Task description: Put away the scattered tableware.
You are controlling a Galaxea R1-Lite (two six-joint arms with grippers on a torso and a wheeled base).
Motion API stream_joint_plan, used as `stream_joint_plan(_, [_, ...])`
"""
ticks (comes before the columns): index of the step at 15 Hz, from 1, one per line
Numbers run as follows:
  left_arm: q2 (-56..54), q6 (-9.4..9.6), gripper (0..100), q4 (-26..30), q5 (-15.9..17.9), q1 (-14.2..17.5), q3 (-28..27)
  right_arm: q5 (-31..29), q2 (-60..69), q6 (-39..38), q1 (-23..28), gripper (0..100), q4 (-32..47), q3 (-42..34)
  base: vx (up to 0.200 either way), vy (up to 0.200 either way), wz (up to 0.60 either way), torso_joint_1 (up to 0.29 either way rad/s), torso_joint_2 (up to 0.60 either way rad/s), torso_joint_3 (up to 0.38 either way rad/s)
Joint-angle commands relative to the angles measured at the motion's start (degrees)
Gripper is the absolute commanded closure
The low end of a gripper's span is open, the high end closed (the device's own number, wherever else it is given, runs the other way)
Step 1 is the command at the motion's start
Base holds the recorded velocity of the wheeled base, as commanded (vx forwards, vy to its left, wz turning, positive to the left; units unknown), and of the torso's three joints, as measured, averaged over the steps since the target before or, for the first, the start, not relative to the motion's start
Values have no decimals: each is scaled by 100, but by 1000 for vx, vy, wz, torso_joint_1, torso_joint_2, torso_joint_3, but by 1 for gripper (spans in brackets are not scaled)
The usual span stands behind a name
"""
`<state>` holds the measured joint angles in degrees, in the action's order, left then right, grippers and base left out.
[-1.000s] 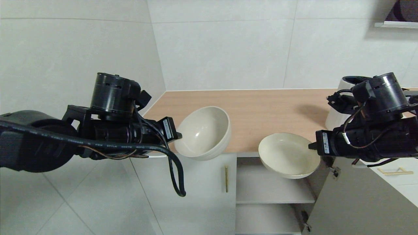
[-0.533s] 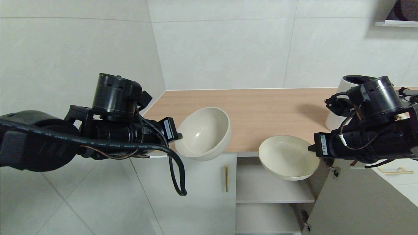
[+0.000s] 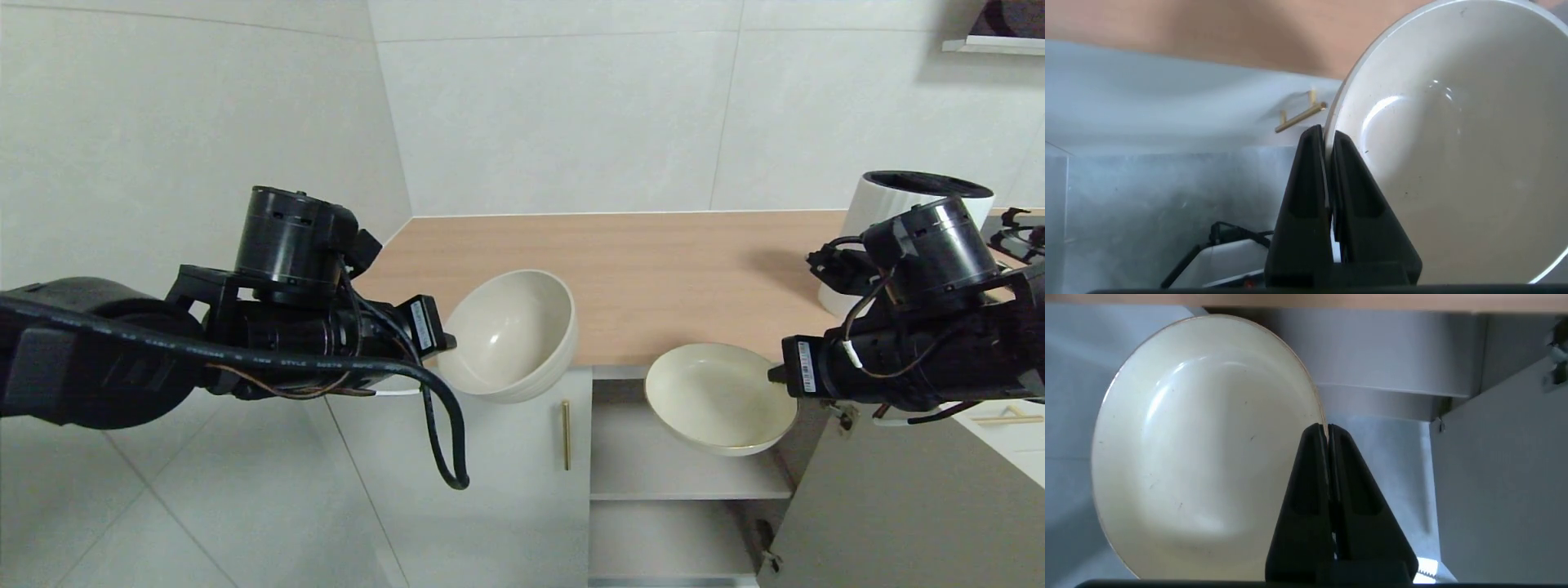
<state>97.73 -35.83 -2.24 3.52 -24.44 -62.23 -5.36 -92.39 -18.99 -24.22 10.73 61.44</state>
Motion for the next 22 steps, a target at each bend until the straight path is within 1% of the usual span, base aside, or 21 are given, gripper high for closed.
stream_joint_plan(1, [18, -3, 100, -4, -1, 1, 1, 9, -24, 1, -4, 100, -1, -1, 0, 0, 0, -193, 461, 266])
stream_joint_plan(6, [18, -3, 100, -4, 8, 1, 1, 0, -24, 1, -4, 100, -1, -1, 0, 0, 0, -190, 480, 282])
stream_joint_plan(9, [9, -12, 100, -4, 122, 1, 1, 9, -33, 10, -4, 100, -1, -1, 0, 0, 0, -180, 468, 292])
stream_joint_plan(16, [9, -12, 100, -4, 122, 1, 1, 0, -68, 1, -4, 100, -1, -1, 0, 0, 0, -141, 451, 305])
stream_joint_plan(22, [9, -12, 100, -4, 122, 1, 1, 9, -121, 1, -4, 100, -9, -1, 0, 0, 0, -16, 80, 62])
